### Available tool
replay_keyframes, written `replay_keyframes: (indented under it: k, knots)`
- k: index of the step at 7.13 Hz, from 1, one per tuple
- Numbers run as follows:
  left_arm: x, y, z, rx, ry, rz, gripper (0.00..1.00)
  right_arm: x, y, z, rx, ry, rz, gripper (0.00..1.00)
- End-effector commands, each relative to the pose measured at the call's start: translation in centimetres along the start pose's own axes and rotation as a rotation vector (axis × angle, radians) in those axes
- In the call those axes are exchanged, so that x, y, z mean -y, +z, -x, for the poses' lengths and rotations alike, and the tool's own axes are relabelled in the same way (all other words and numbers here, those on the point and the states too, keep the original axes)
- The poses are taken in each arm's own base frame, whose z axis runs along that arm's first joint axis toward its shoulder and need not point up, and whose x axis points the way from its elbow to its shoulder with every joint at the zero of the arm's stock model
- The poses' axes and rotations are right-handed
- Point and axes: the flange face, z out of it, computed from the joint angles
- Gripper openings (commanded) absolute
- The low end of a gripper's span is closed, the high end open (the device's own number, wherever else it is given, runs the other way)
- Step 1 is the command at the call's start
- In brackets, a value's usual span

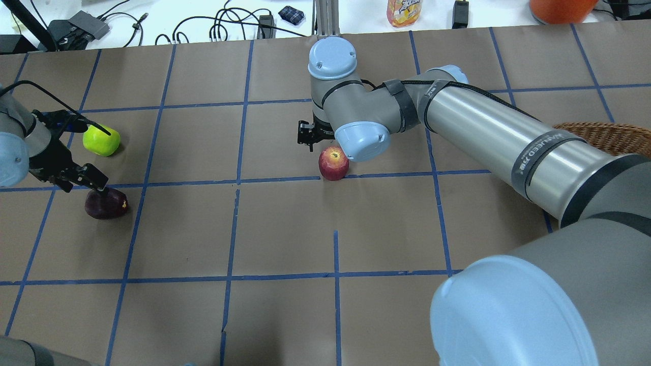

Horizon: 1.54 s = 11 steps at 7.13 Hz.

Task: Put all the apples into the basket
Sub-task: 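Grasp the dark apple with the left while the right grasps the red apple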

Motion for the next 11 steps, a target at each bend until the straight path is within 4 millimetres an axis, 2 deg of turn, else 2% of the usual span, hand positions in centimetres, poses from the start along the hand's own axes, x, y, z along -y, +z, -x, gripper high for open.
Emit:
replay_keyframes:
  k: [1,2,3,4,5,6,7,8,9,10,11]
  knots:
    - [0.4,1.8,0.0,-0.039,0.003,0.008,1.0,-0.4,0.9,-0.2,-0.023,-0.006,0.02,0.99]
    - [0.3,2.9,-0.2,-0.054,0.004,0.027,1.0,-0.9,1.8,-0.5,-0.029,-0.006,0.038,0.94]
    - [-0.4,4.4,-0.7,-0.071,-0.007,0.051,1.0,-1.0,1.9,-0.5,-0.026,-0.011,0.036,0.72]
    - [-0.5,4.7,-0.7,-0.063,-0.009,0.042,1.0,-1.0,2.0,-0.5,-0.027,-0.032,0.038,0.56]
    - [-0.4,4.7,-0.7,-0.062,-0.011,0.038,1.0,-0.7,1.3,-0.5,-0.025,-0.04,0.031,0.48]
    - [-0.3,4.6,-0.6,-0.061,-0.011,0.035,0.61,-0.5,0.6,-1.2,-0.026,-0.04,0.032,0.44]
    - [-0.3,3.8,-0.9,-0.053,-0.016,0.022,0.05,-0.3,-2.2,-2.6,-0.024,-0.073,0.036,0.43]
    - [0.4,0.6,-1.2,-0.016,-0.028,-0.017,0.01,0.5,-6.1,-7.6,-0.033,-0.109,0.067,0.43]
    - [2.0,-2.9,-3.0,-0.027,-0.015,-0.033,0.01,1.7,-9.6,-14.0,-0.036,-0.108,0.087,0.43]
    - [4.9,-5.5,-9.0,-0.024,-0.055,-0.032,0.01,2.2,-11.8,-21.1,-0.035,-0.129,0.112,0.43]
    - [7.6,-7.1,-18.0,-0.027,-0.116,-0.064,0.01,1.3,-13.7,-28.4,-0.043,-0.164,0.12,0.43]
